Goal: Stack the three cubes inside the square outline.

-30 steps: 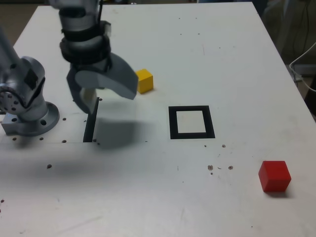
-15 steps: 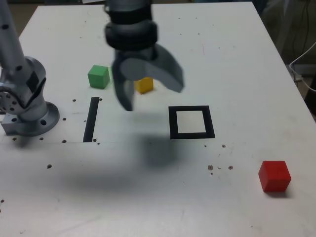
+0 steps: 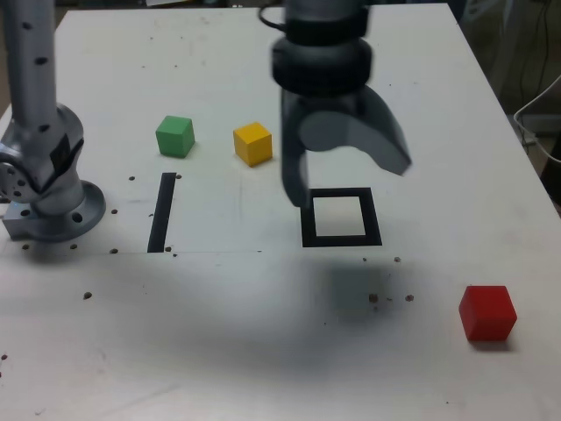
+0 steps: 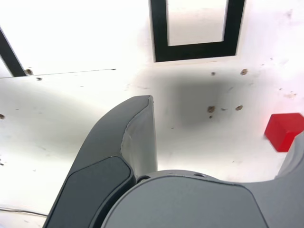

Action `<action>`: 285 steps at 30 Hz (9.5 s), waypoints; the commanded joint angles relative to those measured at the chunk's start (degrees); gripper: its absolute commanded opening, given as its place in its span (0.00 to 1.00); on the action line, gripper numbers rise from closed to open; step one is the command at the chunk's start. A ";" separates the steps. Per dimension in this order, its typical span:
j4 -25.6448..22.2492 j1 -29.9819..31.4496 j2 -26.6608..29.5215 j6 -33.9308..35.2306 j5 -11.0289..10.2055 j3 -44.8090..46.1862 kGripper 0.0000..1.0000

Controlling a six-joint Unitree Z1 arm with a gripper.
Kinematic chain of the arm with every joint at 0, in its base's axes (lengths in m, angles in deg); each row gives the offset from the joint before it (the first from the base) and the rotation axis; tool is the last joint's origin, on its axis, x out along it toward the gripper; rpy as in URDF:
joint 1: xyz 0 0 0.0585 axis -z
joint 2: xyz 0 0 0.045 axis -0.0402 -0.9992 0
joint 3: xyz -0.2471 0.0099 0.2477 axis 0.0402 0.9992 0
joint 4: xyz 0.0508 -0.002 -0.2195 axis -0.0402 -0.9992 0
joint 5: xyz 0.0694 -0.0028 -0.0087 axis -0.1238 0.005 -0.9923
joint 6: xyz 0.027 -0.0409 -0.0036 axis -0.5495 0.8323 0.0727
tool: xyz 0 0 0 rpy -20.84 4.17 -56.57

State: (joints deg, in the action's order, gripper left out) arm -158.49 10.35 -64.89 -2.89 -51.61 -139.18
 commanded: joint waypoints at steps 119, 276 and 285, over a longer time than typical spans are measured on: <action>-4.12 3.77 -17.85 0.31 -4.97 -23.12 0.25; 12.03 -34.97 0.97 -1.35 -10.02 24.94 0.88; 14.30 -35.11 -0.76 -5.14 -5.63 24.83 0.77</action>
State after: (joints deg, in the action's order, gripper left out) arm -144.34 -24.60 -65.23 -7.76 -57.51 -114.11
